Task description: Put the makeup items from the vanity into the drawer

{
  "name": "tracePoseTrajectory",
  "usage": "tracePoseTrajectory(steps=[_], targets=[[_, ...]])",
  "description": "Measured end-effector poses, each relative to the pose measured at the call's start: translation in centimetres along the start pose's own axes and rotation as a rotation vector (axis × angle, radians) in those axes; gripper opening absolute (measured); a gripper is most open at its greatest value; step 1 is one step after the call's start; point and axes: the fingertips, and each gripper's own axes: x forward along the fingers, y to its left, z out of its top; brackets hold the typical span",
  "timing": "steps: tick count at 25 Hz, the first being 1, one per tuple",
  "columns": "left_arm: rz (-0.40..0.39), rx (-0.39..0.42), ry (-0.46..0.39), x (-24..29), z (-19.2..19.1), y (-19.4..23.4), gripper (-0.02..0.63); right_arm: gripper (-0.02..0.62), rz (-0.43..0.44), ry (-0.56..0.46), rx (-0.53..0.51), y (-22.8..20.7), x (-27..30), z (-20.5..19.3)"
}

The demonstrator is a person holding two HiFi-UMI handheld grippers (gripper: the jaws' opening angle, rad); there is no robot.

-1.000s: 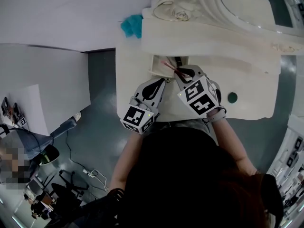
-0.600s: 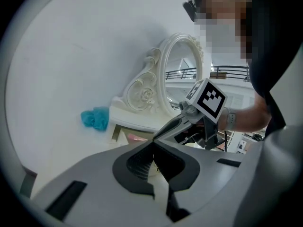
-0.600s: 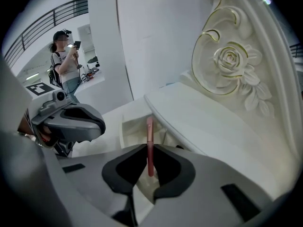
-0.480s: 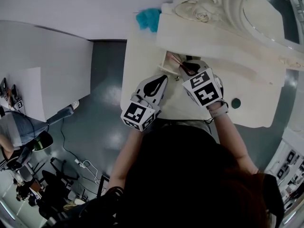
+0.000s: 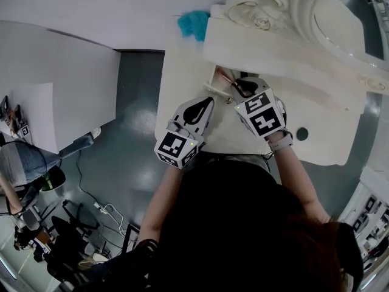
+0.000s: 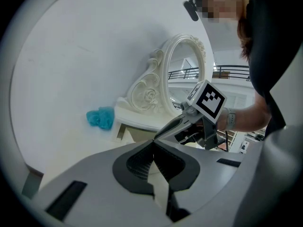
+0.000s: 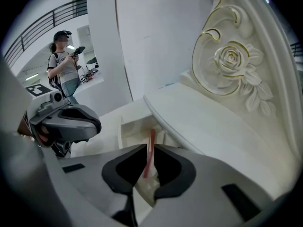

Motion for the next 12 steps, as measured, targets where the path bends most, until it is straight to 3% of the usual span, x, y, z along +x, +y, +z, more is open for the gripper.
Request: tracePoseTrajectory(steps=[12], targets=[[-0.009,0.003,0.003,-0.06,-0.24,-0.2,0.014,0.055,-0.01,-0.027,0.015,0.06,-0.39,-0.07]])
